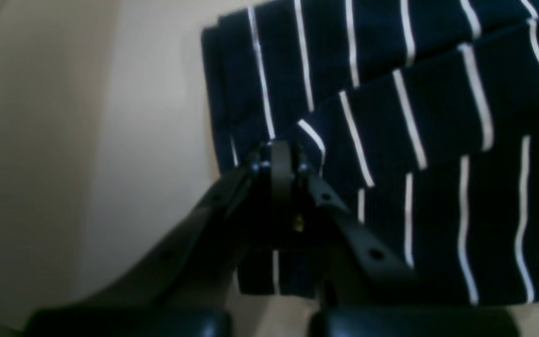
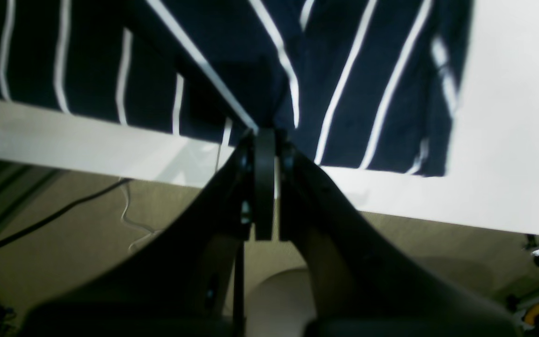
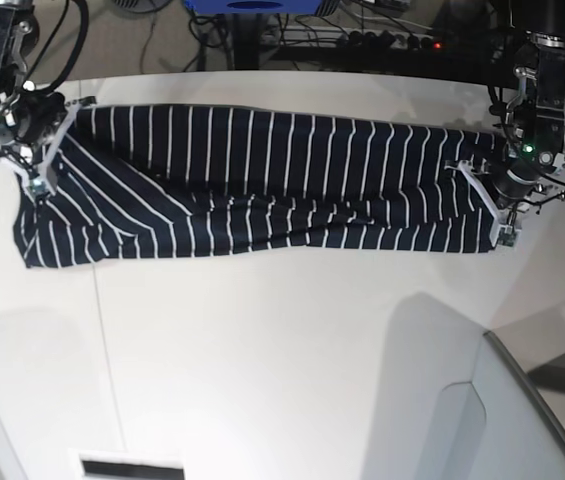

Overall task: Layout the t-shirt on the table in an organized manner, then fold the t-shirt properly
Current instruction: 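Hold both shirt ends and stretch the shirt taut between grippers, then release the shirt and move the right gripper to the shirt middle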

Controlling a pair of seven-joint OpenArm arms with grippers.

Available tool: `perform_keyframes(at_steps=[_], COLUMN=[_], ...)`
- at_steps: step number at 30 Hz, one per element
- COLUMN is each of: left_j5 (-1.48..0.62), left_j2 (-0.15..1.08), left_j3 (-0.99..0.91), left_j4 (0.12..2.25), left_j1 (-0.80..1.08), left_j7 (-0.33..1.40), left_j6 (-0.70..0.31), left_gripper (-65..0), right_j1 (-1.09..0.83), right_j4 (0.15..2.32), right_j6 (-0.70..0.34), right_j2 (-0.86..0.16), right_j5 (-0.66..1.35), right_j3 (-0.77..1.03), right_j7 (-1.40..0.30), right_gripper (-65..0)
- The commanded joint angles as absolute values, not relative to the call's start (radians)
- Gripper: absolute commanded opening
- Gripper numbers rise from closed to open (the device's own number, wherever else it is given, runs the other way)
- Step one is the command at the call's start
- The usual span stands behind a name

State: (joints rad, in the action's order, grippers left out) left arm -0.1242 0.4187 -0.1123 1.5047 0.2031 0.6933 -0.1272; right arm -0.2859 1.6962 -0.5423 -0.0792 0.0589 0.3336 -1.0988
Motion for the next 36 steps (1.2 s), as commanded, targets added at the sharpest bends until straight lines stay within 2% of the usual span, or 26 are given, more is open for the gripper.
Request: perform_keyframes(at_steps=[1,15,17,22,24,28,30,31,33,35,36], left_j5=[-0.119,-0.117,-0.117,-0.119,-0.119,-0.120,-0.124,-0.127,-0.128,-0.128,-0.128], left_j2=[0.437,0.432,0.433,0.435,0.435,0.427,0.426,0.426,0.418,0.389,0.369], left_j3=[-0.120,-0.119,-0.120,-0.124,-0.125,-0.220,-0.283,-0.315,-0.357,-0.364,-0.360], left_j4=[1.517,1.477,1.477,1.484,1.492,1.555,1.587,1.606,1.646,1.672,1.675], left_j1=[0.194,0.179,0.179,0.179,0.179,0.191,0.193,0.193,0.193,0.193,0.193], left_j7=[0.679,0.677,0.677,0.679,0.679,0.680,0.684,0.684,0.685,0.685,0.685], left_j6=[-0.117,-0.117,-0.117,-0.116,-0.116,-0.116,-0.116,-0.116,-0.116,-0.117,-0.117], left_gripper=[-65.0,-65.0,-65.0,-64.0,-48.5,-19.3,-9.5,-6.4,-6.1,-10.4,-15.8], right_j1=[-0.278,-0.277,-0.269,-0.263,-0.263,-0.263,-0.263,-0.262,-0.243,-0.222,-0.206], right_j4=[1.702,1.698,1.702,1.713,1.738,1.819,1.863,1.886,1.908,1.908,1.908], right_j6=[-0.542,-0.544,-0.545,-0.547,-0.547,-0.544,-0.544,-0.544,-0.550,-0.553,-0.553], right_j2=[-0.088,-0.088,-0.088,-0.088,-0.088,-0.088,-0.088,-0.088,-0.087,-0.070,-0.050], right_j5=[0.058,0.058,0.059,0.059,0.059,0.059,0.059,0.059,0.064,0.082,0.114], right_j3=[0.335,0.335,0.335,0.340,0.344,0.346,0.346,0.346,0.341,0.335,0.335], right_j7=[-1.092,-1.093,-1.099,-1.099,-1.099,-1.099,-1.102,-1.112,-1.113,-1.101,-1.087], right_gripper=[-64.8,-63.2,-58.1,-38.6,-33.9,-33.6,-33.6,-33.6,-33.6,-34.1,-36.2])
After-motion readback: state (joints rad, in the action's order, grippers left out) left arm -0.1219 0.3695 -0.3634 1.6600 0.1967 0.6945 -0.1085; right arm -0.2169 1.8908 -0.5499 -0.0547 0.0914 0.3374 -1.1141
